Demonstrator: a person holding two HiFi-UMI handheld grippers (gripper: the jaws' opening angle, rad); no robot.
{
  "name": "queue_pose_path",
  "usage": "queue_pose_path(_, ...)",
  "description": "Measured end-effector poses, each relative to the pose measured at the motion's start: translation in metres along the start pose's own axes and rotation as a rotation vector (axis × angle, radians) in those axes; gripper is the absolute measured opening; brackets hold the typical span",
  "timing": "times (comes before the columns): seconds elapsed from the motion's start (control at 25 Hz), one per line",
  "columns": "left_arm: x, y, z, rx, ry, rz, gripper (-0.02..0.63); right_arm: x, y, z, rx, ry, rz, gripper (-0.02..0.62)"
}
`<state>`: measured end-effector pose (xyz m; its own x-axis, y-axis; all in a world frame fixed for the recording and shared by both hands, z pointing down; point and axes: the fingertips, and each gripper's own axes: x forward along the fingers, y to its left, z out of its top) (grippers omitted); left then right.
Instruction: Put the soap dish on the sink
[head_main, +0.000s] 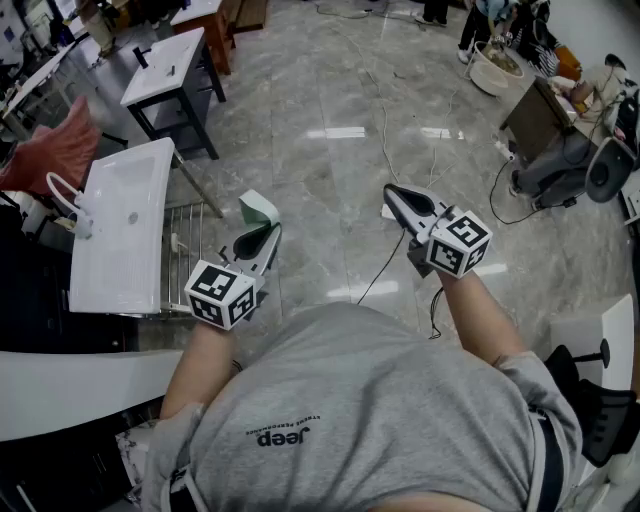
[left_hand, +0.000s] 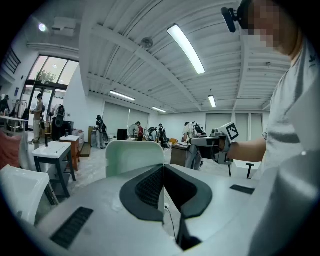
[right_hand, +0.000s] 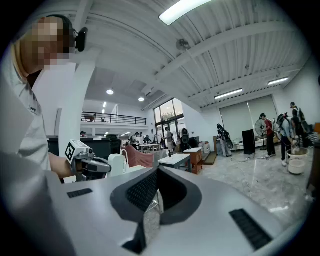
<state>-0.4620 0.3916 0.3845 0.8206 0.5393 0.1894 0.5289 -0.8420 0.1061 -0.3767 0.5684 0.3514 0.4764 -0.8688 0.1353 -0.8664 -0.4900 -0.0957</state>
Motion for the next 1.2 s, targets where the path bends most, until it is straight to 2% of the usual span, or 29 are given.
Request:
queue_pose_path(0.48,0.006,0.000,0.002,-0.002,-0.001,0.009,0.015,0.003,-0.007,0.004,-0.009,0.004,0.013,0.055)
queue_pose_path(0.64,0.010,-0.003,0.003,-0.001,0.001,0.013,0.015,0.001,-0.015,0.006,0.028,-0.006,0.017,0.057)
queue_pose_path(1.2,0.055,-0.059,0.010,-0.001,-0.024,0.057,0.015,-0.048,-0.059,0.011,0.011,-0.011,0.074,0.058)
